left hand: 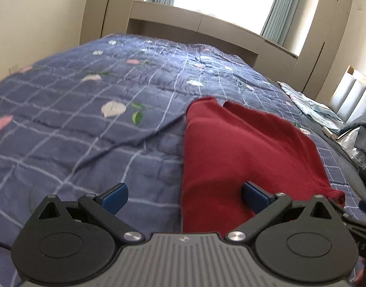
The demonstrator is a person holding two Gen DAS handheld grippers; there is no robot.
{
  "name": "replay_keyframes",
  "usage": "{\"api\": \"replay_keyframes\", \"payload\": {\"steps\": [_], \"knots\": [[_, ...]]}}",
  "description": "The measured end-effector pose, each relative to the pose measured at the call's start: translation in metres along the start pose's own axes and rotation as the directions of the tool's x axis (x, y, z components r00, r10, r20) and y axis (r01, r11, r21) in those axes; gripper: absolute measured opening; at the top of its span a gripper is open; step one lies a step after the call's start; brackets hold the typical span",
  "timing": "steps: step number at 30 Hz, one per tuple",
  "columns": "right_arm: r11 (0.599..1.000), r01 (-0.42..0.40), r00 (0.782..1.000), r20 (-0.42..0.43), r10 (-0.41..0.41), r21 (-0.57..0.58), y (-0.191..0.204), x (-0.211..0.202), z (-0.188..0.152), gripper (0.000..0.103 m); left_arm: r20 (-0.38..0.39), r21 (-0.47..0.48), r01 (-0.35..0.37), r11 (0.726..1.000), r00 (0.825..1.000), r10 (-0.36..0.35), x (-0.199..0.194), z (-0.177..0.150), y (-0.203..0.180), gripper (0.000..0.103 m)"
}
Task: Fold small clothes
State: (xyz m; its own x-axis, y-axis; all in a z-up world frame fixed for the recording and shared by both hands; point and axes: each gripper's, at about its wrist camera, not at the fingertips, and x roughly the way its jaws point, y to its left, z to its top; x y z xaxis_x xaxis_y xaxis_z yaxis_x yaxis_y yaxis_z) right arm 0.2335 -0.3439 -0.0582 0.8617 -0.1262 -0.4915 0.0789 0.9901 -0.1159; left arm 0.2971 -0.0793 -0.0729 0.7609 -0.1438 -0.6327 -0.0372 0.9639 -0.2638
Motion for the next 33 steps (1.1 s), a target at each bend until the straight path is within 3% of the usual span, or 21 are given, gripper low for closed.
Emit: {"api": "replay_keyframes", "payload": {"steps": [9, 13, 16, 21, 24, 29, 33], "knots": [[0.999, 0.033, 0.999, -0.027, -0.032, 0.024, -0.001, 0.013, -0.018, 0.102, 0.008, -0.003, 0.038, 0.999, 0.999, -0.038, 0.009, -0.012, 0.007, 0.103], [0.997, -0.016, 1.0, -0.002, 0.016, 0.074, -0.011, 0.006, -0.017, 0.102, 0.002, -0.019, 0.05, 0.999, 0.999, -0.05, 0.001, -0.001, 0.007, 0.103], [0.992, -0.066, 0.997, 0.056, 0.06, 0.108, -0.024, -0.001, -0.008, 0.102, 0.039, -0.006, 0.044, 0.999, 0.998, -0.043, -0.006, 0.014, 0.006, 0.103], [0.998, -0.054, 0.993, 0.107, 0.056, -0.019, -0.021, 0.019, 0.03, 0.102, 0.053, 0.037, -0.018, 0.999, 0.998, 0.016, 0.015, 0.051, -0.005, 0.103], [0.991, -0.115, 0.986, 0.115, 0.123, -0.072, -0.017, 0.045, 0.058, 0.102, 0.029, 0.053, -0.071, 0.996, 0.997, 0.069, 0.044, 0.07, -0.012, 0.103], [0.975, -0.158, 0.983, 0.063, 0.17, -0.154, -0.003, 0.096, 0.083, 0.102, -0.03, 0.047, -0.111, 0.993, 0.993, 0.112, 0.087, 0.084, -0.015, 0.103], [0.974, -0.115, 0.993, 0.002, 0.117, -0.193, 0.003, 0.132, 0.077, 0.102, -0.073, 0.05, -0.152, 0.987, 0.985, 0.155, 0.108, 0.076, -0.012, 0.103]]}}
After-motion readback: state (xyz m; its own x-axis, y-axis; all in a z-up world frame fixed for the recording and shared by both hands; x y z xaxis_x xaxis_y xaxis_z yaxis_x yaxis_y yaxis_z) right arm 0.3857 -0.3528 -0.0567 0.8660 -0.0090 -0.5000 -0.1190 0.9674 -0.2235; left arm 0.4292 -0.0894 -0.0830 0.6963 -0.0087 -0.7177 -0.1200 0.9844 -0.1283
